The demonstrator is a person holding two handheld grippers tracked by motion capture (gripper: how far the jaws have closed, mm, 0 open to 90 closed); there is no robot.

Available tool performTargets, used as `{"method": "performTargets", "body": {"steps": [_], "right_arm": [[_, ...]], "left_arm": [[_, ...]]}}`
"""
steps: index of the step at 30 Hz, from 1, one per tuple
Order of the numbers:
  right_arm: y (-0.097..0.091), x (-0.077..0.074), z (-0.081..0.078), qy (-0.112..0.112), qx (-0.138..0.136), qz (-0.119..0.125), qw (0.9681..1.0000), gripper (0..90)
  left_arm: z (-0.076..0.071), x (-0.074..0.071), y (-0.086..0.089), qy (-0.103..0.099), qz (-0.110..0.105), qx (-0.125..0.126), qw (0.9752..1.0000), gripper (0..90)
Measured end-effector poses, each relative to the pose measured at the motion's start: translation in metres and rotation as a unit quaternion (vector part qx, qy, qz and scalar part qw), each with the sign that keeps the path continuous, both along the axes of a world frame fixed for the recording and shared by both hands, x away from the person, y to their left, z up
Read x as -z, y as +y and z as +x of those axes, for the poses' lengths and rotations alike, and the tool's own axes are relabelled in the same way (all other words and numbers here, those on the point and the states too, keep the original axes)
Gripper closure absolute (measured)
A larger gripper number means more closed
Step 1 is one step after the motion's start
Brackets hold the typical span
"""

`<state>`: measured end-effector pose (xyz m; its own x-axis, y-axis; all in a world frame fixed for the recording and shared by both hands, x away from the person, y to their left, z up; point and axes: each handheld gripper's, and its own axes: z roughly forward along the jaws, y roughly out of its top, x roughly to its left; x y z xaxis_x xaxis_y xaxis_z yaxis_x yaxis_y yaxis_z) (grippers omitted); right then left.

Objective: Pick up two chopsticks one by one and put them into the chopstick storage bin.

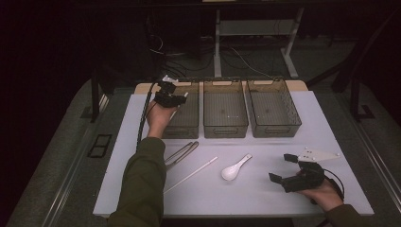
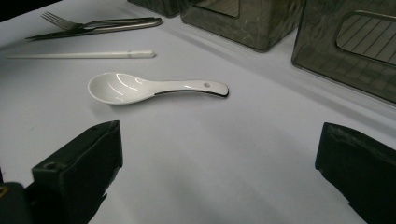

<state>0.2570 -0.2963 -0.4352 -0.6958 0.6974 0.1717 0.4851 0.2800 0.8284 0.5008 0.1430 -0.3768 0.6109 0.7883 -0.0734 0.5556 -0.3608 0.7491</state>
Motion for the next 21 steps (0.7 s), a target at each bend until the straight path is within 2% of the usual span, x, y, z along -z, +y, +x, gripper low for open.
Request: {"method": "performTargets", "body": {"steps": [1, 5, 7, 11, 15, 16, 17, 21], "right_arm": [[0.0, 0.0, 0.0, 0.0, 0.0, 0.0, 1.0, 0.7], [0.0, 0.0, 0.0, 0.002, 0.001, -0.001, 1.0, 0.7], [0.001, 0.0, 0.0, 0.002, 0.002, -0.001, 1.0, 0.7], [0.001, 0.0, 0.0, 0.002, 0.003, -0.002, 1.0, 0.7], [0.001, 0.0, -0.001, 0.003, 0.004, -0.003, 1.0, 0.7], [0.001, 0.0, -0.001, 0.003, 0.004, -0.002, 1.0, 0.7], [0.001, 0.0, 0.0, 0.002, 0.003, -0.003, 1.0, 0.7], [0.001, 0.0, 0.0, 0.002, 0.004, -0.003, 1.0, 0.7]], "left_arm": [[-0.001, -0.001, -0.001, -0.003, -0.006, -0.001, 1.0, 80.8], [-0.007, -0.01, 0.0, -0.015, -0.007, 0.006, 0.9998, 75.9], [-0.01, -0.015, 0.001, -0.017, -0.017, 0.01, 0.9997, 72.7], [-0.018, -0.022, 0.003, -0.022, -0.022, 0.019, 0.9993, 66.8], [-0.029, -0.029, 0.005, -0.014, -0.024, 0.037, 0.9989, 62.9], [-0.032, -0.031, 0.005, -0.019, -0.022, 0.047, 0.9985, 61.5], [-0.036, -0.032, 0.004, -0.017, -0.033, 0.047, 0.9982, 60.1], [-0.051, -0.036, 0.003, -0.016, -0.044, 0.062, 0.997, 57.5]]}}
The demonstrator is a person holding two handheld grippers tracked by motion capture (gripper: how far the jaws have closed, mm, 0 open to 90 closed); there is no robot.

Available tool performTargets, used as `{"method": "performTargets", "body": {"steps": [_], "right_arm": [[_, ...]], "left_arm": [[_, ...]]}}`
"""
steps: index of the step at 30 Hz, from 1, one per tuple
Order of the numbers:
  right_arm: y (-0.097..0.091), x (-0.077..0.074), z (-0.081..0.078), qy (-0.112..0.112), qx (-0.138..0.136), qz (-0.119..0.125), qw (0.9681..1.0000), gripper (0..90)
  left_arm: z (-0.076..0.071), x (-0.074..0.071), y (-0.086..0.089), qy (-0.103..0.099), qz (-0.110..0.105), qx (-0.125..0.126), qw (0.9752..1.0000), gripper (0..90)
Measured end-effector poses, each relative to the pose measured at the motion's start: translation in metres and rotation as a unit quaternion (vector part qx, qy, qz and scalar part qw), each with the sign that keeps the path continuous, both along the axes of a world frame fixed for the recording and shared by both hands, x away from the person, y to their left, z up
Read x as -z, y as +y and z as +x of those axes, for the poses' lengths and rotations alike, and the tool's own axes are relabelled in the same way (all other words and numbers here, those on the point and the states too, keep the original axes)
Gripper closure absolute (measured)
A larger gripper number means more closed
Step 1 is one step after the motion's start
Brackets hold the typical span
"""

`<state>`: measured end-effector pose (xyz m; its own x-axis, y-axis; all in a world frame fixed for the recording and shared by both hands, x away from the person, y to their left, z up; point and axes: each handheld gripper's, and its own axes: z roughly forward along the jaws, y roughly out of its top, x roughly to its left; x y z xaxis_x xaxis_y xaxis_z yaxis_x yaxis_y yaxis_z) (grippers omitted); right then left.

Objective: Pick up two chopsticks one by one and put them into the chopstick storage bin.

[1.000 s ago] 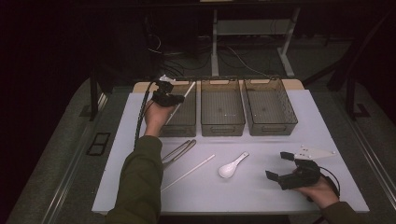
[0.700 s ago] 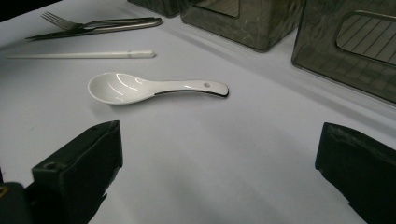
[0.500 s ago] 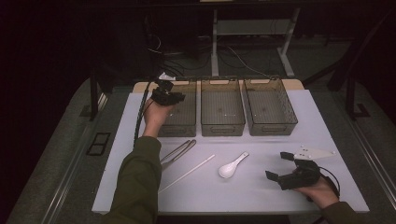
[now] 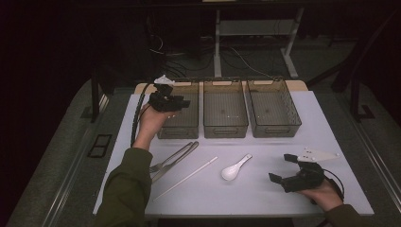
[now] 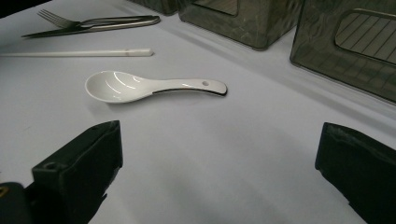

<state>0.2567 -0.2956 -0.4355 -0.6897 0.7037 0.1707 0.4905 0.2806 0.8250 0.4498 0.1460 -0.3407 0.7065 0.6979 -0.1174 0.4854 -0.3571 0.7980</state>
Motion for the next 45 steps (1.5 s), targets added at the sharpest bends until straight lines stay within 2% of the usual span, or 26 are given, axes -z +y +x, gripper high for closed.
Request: {"method": "performTargets", "body": {"steps": [4, 13, 18, 30, 38, 41, 45], "right_arm": [[0.0, 0.0, 0.0, 0.0, 0.0, 0.0, 1.0, 0.7], [0.0, 0.0, 0.0, -0.002, 0.0, 0.001, 1.0, 0.7], [0.0, 0.0, 0.0, -0.007, 0.0, 0.002, 1.0, 0.7], [0.0, 0.0, -0.001, -0.006, 0.001, 0.004, 1.0, 0.6], [0.0, 0.0, -0.001, -0.007, -0.001, 0.004, 1.0, 0.7], [0.0, 0.0, -0.002, -0.007, -0.002, 0.003, 1.0, 0.6], [0.0, 0.0, -0.002, -0.007, -0.001, 0.002, 1.0, 0.7]], "left_arm": [[-0.016, -0.001, 0.0, -0.001, -0.004, 0.018, 0.9998, 56.5], [-0.054, 0.001, 0.0, -0.01, -0.011, 0.033, 0.9993, 55.7], [-0.073, 0.002, -0.001, -0.02, -0.02, 0.042, 0.9987, 51.9], [-0.114, 0.013, -0.008, -0.035, -0.025, 0.066, 0.9969, 47.7], [-0.134, 0.031, -0.01, -0.038, -0.025, 0.08, 0.9958, 47.9], [-0.141, 0.041, -0.01, -0.033, -0.03, 0.085, 0.9954, 49.0], [-0.15, 0.054, -0.011, -0.022, -0.023, 0.096, 0.9948, 51.3]]}}
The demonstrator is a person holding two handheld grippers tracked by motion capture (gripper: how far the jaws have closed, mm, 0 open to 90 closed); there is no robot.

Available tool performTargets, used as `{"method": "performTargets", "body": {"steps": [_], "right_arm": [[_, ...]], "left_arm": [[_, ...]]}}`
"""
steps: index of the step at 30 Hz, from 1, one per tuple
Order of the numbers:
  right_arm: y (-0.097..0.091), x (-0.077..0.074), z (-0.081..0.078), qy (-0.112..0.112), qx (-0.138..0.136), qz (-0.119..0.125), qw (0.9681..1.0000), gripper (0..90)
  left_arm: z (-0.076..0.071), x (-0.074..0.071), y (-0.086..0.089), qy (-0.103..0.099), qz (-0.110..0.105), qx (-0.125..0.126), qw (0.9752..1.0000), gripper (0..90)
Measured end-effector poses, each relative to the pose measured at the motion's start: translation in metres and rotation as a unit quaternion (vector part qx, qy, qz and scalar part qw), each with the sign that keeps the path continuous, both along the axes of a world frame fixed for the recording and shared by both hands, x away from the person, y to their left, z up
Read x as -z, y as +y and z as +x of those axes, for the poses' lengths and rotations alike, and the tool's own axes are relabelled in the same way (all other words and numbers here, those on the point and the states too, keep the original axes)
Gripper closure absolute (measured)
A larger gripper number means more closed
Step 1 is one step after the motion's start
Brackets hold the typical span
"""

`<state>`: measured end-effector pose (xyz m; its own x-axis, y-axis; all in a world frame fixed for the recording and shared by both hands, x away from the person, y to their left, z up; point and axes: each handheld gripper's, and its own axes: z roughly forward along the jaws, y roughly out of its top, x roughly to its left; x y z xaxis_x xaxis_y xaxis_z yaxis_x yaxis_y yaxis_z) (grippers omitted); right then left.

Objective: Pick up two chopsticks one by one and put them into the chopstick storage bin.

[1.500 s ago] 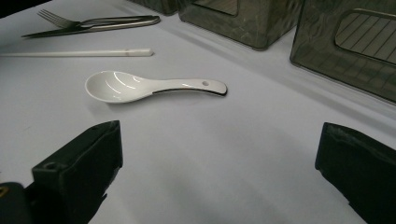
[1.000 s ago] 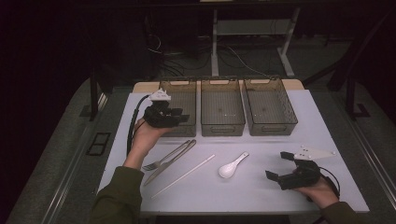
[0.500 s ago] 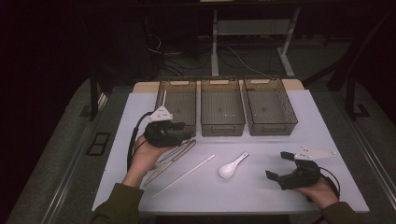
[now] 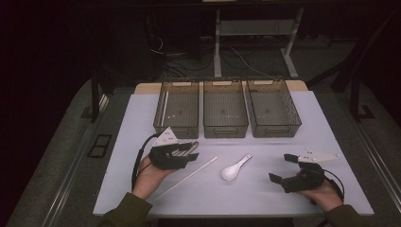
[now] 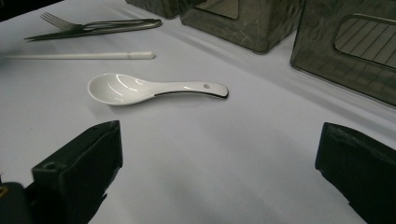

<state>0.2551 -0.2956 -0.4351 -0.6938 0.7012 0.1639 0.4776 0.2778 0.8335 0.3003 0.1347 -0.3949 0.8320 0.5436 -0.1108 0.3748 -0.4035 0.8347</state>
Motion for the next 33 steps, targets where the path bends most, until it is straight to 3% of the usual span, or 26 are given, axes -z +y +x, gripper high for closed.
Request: {"method": "performTargets", "body": {"steps": [8, 16, 26, 33], "right_arm": [[0.0, 0.0, 0.0, -0.001, 0.001, -0.001, 1.0, 0.6], [0.0, 0.0, 0.0, -0.003, 0.002, -0.002, 1.0, 0.6], [0.0, 0.0, 0.0, -0.003, 0.001, -0.002, 1.0, 0.7], [0.001, 0.0, 0.0, -0.003, 0.0, -0.003, 1.0, 0.7]], "left_arm": [[-0.01, 0.021, -0.002, 0.032, 0.021, 0.014, 0.9992, 59.9], [-0.012, 0.031, -0.003, 0.048, 0.042, 0.015, 0.9979, 70.3], [-0.01, 0.042, -0.01, 0.071, 0.086, 0.017, 0.9937, 77.3], [-0.008, 0.049, -0.013, 0.075, 0.108, 0.016, 0.9912, 78.8]]}}
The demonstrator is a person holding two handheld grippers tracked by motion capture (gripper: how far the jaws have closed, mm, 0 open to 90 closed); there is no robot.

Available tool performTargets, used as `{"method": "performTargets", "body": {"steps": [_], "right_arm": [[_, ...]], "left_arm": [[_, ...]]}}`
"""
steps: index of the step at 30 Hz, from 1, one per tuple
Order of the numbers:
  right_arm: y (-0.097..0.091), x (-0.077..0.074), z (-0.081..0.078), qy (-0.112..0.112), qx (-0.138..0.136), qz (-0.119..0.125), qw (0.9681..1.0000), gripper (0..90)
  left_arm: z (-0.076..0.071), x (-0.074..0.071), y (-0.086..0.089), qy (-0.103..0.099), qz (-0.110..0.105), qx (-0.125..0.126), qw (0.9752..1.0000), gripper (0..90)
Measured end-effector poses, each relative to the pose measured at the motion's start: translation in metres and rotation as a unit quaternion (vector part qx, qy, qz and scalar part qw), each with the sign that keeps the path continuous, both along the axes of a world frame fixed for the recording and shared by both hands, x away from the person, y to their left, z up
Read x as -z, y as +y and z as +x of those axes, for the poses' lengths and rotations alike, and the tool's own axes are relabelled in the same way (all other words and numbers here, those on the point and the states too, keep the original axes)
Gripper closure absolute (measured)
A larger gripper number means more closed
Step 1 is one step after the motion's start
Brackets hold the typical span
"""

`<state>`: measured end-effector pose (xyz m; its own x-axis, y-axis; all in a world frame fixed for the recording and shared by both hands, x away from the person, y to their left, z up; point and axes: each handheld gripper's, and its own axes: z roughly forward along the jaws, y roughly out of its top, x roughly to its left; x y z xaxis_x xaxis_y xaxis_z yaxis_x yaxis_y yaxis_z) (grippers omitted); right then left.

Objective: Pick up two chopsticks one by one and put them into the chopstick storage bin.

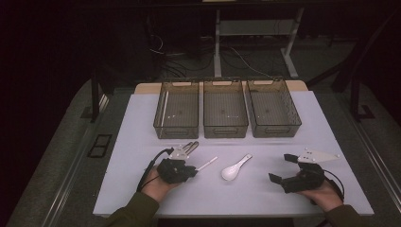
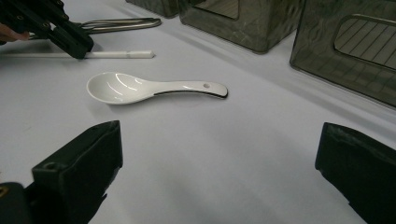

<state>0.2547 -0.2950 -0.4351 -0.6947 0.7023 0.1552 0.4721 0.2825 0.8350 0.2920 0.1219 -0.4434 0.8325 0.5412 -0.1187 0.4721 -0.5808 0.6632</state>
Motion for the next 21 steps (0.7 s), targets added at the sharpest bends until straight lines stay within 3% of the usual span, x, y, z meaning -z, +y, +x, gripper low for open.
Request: {"method": "performTargets", "body": {"steps": [4, 6, 8, 18, 21], "right_arm": [[0.0003, 0.0002, 0.0, 0.0, 0.0, -0.001, 1.0, 0.6], [0.0005, 0.0002, 0.0002, 0.0, -0.001, -0.001, 1.0, 0.7], [0.0006, 0.0003, 0.0002, 0.001, -0.001, -0.001, 1.0, 0.7], [0.0011, 0.0001, 0.0001, 0.001, -0.001, -0.002, 1.0, 0.7], [0.0006, 0.0, -0.0001, 0.0, -0.001, -0.001, 1.0, 0.7]], "left_arm": [[-0.0006, 0.0014, 0.0009, -0.008, 0.001, 0.001, 1.0, 80.1], [-0.0029, 0.002, -0.0004, -0.003, -0.003, -0.013, 0.9999, 81.0], [-0.0021, 0.0015, -0.0009, -0.01, 0.005, -0.007, 0.9999, 82.5], [-0.0021, -0.0009, -0.0032, -0.001, 0.01, -0.014, 0.9999, 84.0], [-0.0009, -0.0039, -0.004, 0.004, -0.004, -0.008, 1.0, 84.1]]}}
